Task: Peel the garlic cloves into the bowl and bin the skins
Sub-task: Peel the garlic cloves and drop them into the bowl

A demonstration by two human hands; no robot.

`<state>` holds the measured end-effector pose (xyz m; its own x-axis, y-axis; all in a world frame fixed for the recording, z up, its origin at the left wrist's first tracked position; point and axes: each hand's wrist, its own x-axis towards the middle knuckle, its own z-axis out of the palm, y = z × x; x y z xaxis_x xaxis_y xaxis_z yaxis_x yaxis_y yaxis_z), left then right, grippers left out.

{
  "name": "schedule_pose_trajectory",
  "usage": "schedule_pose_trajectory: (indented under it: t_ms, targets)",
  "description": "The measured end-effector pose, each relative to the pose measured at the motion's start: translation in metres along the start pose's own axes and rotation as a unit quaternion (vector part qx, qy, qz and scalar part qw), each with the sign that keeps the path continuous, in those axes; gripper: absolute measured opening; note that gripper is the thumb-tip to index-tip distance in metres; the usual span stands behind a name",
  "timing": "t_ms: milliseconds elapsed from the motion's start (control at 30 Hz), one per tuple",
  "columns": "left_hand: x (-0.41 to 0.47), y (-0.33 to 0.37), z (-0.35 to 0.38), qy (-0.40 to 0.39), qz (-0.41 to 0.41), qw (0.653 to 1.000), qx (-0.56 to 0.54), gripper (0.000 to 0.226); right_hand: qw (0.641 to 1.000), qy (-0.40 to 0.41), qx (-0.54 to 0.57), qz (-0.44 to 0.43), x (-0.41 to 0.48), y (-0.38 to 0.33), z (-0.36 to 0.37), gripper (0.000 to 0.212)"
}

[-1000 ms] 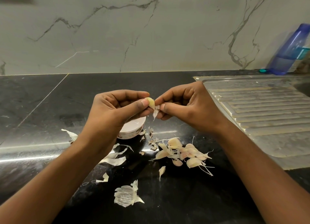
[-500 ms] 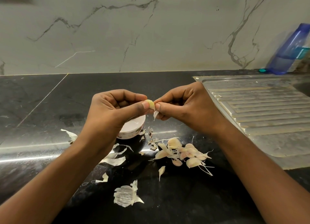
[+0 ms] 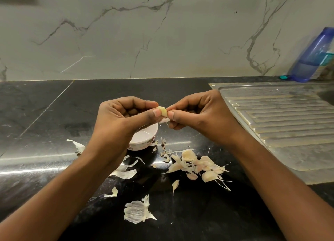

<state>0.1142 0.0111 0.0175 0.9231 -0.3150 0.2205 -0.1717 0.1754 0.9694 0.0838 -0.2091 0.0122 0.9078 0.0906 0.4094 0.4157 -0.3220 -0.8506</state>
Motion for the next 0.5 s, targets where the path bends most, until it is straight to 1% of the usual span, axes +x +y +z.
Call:
schedule_pose_trajectory:
  t_ms: [133,267,500]
  targets:
    - [0.0002,-0.0009,0.0005,0.006,0.005,1.000,-0.005,0.037,0.999,0.003,0.036,0.033,0.0008,-0.0011,0.0028,0.016]
    - [0.0001,-0.0012,0.0007,0.009,0.010,1.000,-0.003,0.040,0.995,0.007,0.074,0.066,0.0025,-0.0003,0.0061,0.017]
    - [-0.0002,-0.0019,0.0015,0.010,0.008,1.000,-0.002,0.035,0.993,0.009,0.091,0.077,0.0016,-0.0001,0.0056,0.018]
